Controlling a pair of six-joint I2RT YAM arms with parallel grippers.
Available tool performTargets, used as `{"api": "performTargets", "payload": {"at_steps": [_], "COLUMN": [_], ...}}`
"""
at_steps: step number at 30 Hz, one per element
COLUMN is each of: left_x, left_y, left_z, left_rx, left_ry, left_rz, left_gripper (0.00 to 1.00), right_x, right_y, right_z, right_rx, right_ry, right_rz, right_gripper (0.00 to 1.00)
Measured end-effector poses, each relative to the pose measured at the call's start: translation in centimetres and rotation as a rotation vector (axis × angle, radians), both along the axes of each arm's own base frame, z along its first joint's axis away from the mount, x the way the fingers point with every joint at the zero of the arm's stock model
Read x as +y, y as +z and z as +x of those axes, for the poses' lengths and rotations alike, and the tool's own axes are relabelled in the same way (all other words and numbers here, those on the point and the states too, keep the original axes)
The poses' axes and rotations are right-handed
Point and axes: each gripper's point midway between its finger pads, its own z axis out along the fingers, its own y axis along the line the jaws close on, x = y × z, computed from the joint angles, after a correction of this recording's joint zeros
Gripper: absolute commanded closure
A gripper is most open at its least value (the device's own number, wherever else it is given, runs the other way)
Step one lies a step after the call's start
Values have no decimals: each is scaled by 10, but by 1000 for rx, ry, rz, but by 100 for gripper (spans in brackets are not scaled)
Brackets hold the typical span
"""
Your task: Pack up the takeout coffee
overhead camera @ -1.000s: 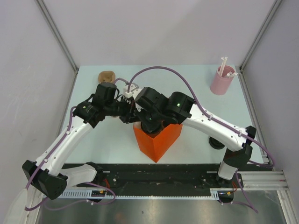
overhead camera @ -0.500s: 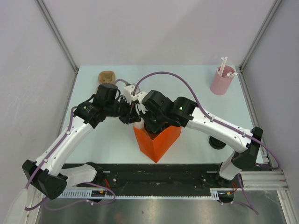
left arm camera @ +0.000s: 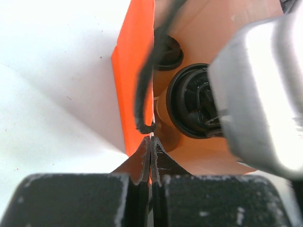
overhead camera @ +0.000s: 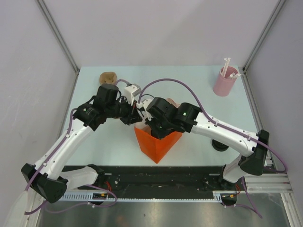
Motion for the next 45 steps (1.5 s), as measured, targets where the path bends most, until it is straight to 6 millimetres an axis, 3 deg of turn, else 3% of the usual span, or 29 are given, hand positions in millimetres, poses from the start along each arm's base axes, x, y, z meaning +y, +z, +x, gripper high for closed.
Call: {"api": "performTargets", "payload": {"at_steps": [3,15,20,34,45], "left_x": [0,0,4,2,8], "left_y": [3,3,3,4,5], "left_z": [-1,-1,4,-5,6], "left_rx": [-9,-10,-27,-24,-65], "left_ry": [-5,-5,28,-43,5], "left_rz": [-9,-9,15,-2,29], "left_gripper": [100,100,100,100,100], "right_x": [-9,-11,-17,-17,-18], "right_y": [-10,-14,-28,-64,-70], "right_z": [-5,-16,-23,-22,-27], "right_rx": [32,46,86,189,153], "right_ry": [-4,25,40,56,76], "right_rz": [-41,-71,-105,-145,-179], "right_gripper": [100,100,100,100,100]}}
